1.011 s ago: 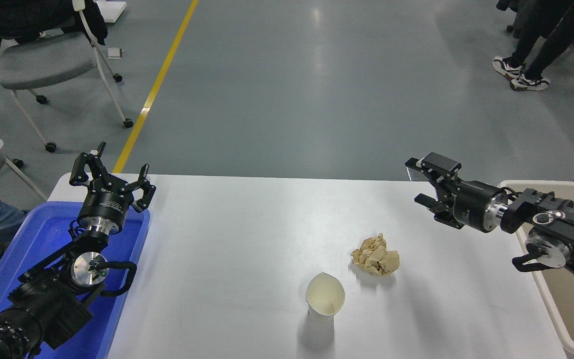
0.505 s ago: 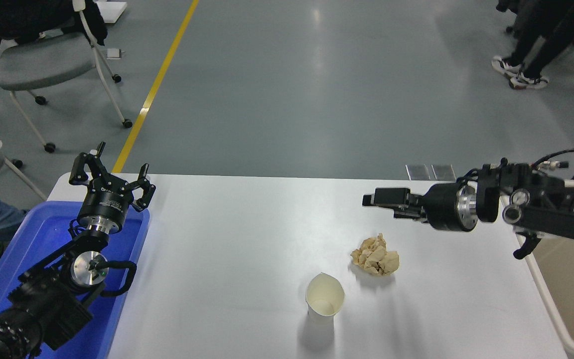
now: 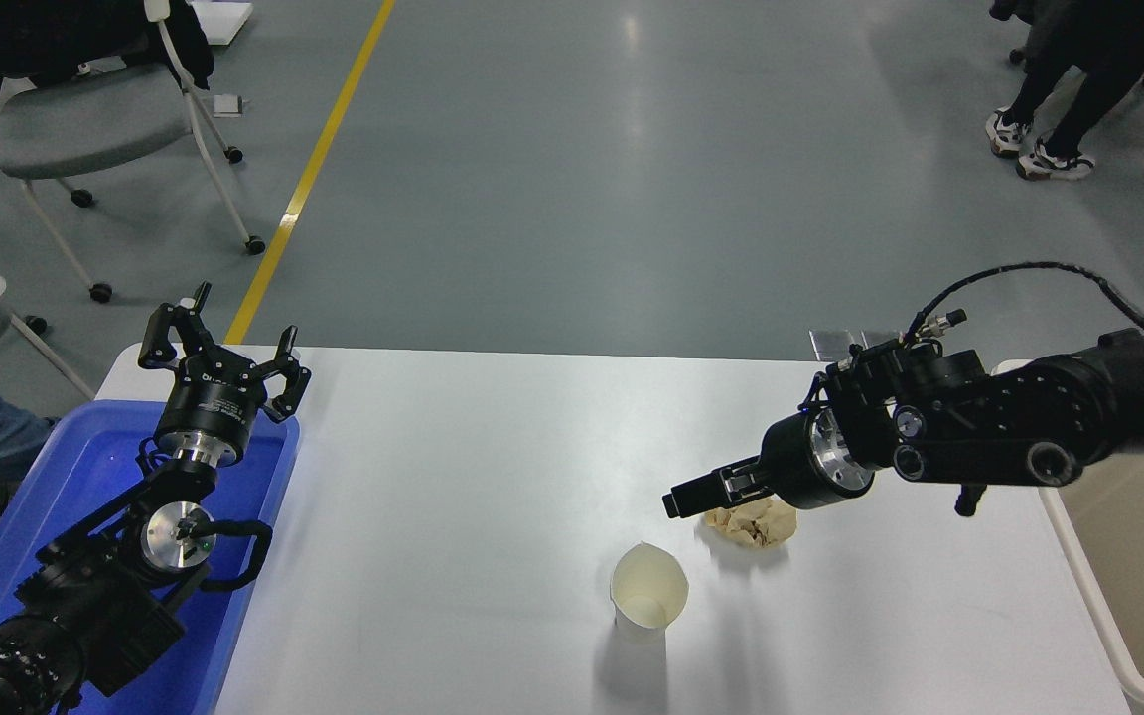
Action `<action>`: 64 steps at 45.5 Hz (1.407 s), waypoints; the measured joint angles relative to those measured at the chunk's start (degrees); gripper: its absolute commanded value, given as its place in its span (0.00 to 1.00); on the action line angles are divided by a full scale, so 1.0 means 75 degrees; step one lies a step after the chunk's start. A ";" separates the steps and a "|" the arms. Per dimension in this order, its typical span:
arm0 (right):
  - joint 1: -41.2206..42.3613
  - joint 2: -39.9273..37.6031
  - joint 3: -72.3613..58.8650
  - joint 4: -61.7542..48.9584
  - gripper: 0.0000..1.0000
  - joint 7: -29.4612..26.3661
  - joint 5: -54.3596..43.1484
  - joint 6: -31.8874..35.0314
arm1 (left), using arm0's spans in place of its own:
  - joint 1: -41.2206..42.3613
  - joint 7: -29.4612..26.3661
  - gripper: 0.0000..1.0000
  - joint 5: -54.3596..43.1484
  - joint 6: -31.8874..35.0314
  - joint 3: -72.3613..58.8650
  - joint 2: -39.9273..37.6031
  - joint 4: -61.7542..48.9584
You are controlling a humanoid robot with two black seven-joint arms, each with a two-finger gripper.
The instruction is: Dispose of the paper cup in the dustbin
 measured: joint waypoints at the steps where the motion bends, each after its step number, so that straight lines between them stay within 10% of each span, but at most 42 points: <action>1: 0.0016 0.0067 -0.0051 -0.0003 1.00 -0.0007 -0.0004 -0.0005 | 0.0000 0.0000 1.00 0.0001 0.0000 0.0000 0.0000 0.0000; 43: -0.0729 0.1752 -0.0941 -0.1345 0.96 -0.0142 0.0384 -0.0229 | 0.0001 -0.0001 1.00 0.0000 0.0000 0.0000 0.0000 -0.0001; 48: -0.0819 0.1786 -0.0964 -0.1437 0.76 -0.0126 0.0356 -0.0242 | 0.0001 -0.0001 1.00 0.0000 0.0000 -0.0001 0.0000 -0.0001; 56: -0.0864 0.1842 -0.1050 -0.1496 0.03 -0.0071 0.0272 -0.0298 | 0.0001 -0.0001 1.00 0.0001 0.0000 -0.0004 0.0000 -0.0001; 64: -0.0835 0.1883 -0.1201 -0.1512 0.00 0.0115 0.0223 -0.0324 | 0.0001 -0.0001 1.00 0.0002 0.0000 -0.0004 0.0000 -0.0001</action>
